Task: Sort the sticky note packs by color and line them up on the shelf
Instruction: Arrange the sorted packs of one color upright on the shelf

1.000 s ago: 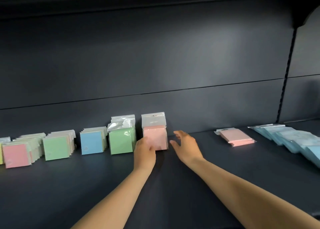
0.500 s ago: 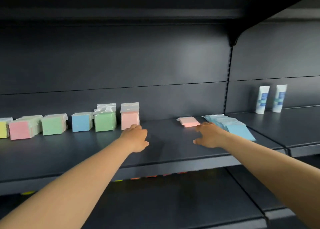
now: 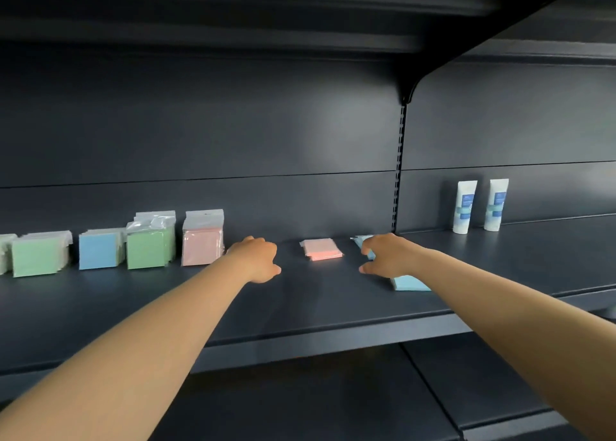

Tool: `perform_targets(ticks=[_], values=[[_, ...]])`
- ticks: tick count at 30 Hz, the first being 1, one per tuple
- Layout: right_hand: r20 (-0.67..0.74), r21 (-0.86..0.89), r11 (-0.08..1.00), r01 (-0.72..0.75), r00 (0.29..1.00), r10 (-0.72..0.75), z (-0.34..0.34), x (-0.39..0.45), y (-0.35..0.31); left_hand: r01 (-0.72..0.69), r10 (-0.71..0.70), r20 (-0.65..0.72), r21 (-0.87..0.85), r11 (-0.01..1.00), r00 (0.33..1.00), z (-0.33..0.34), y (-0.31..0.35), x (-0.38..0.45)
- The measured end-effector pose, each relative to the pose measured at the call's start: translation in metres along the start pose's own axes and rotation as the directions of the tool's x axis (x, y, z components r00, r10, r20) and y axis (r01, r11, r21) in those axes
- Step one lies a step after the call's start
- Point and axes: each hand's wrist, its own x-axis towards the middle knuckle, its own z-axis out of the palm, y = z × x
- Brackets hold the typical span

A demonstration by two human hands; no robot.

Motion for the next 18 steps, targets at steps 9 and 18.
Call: perform_targets(ticks=[9, 18], values=[[0.053, 0.151, 0.981, 0.125, 0.990, -0.134, 0.004, 0.104, 0.047, 0.212, -0.222, -0.006, -0.272, 0.939, 0.975, 0.030, 0.032, 0.110], [0.115, 0.268, 0.944, 0.192, 0.966, -0.230, 0.029, 0.175, 0.056, 0.416, -0.403, 0.221, -0.759, 0.501, 0.888, 0.061, 0.055, 0.181]])
